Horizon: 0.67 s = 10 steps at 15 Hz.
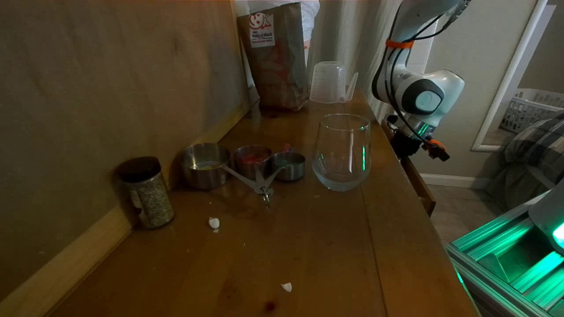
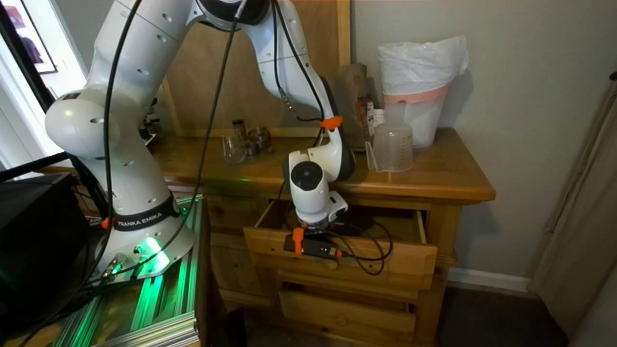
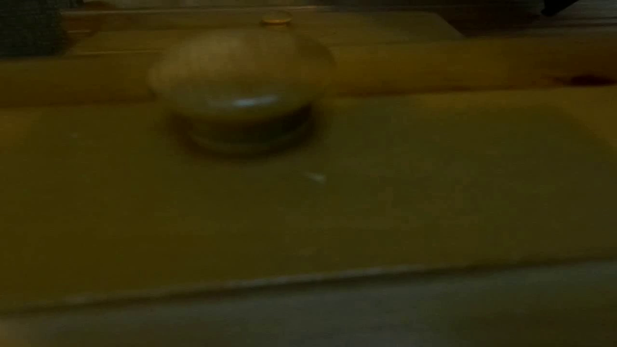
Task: Open the topmost drawer on the right and remove the towel from the drawer then close the drawer.
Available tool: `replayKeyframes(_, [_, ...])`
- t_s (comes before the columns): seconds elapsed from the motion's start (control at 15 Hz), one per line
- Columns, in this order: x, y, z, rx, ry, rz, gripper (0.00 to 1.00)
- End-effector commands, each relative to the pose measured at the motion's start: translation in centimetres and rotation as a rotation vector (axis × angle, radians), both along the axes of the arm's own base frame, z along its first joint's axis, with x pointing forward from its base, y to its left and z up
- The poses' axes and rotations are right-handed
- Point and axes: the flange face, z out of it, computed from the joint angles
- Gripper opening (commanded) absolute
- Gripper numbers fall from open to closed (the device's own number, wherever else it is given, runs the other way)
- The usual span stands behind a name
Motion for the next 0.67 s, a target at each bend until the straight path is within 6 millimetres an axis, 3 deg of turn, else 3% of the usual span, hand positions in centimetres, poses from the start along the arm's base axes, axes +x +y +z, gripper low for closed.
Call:
replayKeyframes(0.0, [0.2,0.4,0.5,-0.030,-0.011,0.020,0.01])
replayKeyframes(0.2, [0.1,0.8,1.2,-0.032,-0.017,0.031,0.01])
replayKeyframes(0.6, [0.5,0.7,5.1,-0.048,-0.080,0.034,0.01])
